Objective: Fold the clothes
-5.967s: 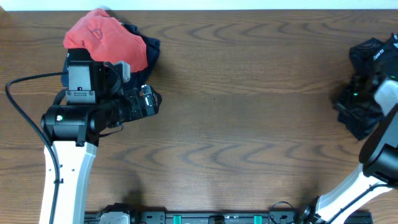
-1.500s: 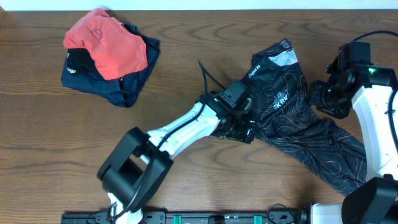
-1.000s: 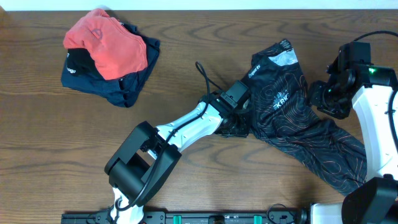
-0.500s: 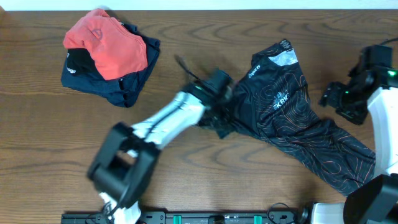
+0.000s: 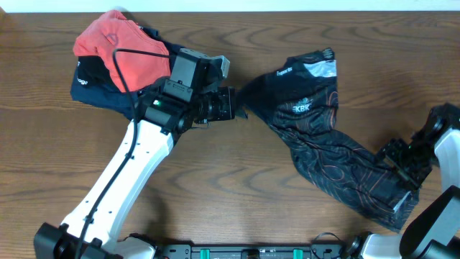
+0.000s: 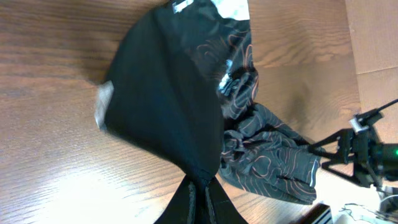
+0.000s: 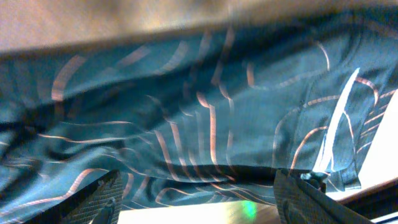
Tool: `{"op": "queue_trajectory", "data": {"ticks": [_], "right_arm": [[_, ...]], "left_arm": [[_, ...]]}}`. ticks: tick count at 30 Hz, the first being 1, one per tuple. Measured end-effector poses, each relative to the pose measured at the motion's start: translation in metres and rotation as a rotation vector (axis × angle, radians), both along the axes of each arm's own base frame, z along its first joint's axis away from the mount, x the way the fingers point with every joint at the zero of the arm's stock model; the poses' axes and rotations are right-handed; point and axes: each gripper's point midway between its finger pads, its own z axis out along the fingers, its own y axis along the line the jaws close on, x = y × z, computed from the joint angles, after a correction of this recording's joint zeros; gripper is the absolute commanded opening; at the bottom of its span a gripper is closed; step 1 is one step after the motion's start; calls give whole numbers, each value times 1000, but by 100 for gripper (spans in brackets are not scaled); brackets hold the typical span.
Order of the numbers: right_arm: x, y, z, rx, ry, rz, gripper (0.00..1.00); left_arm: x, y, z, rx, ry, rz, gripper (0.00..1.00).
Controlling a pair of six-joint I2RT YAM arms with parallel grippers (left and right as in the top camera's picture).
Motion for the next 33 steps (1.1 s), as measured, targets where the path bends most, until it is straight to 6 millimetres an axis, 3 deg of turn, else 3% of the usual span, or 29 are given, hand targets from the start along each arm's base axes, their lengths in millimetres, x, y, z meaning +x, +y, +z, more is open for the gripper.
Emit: {"op": "queue_trajectory", "data": {"ticks": [10,18,29,33], "right_arm": [[-24,23,-10,103,61,34,77],[-41,33,-22,131,102,36,75],[-45,62,-45,211,63,65,73],[-41,77,-48,267,15,106,61]], "left_arm": [[8,39,-10,181,-40,113,6],[9,84,12,261,-115,217,6],[10,90,13,289,-128,227,6],[9,90,12,289,-127,227,6]]}}
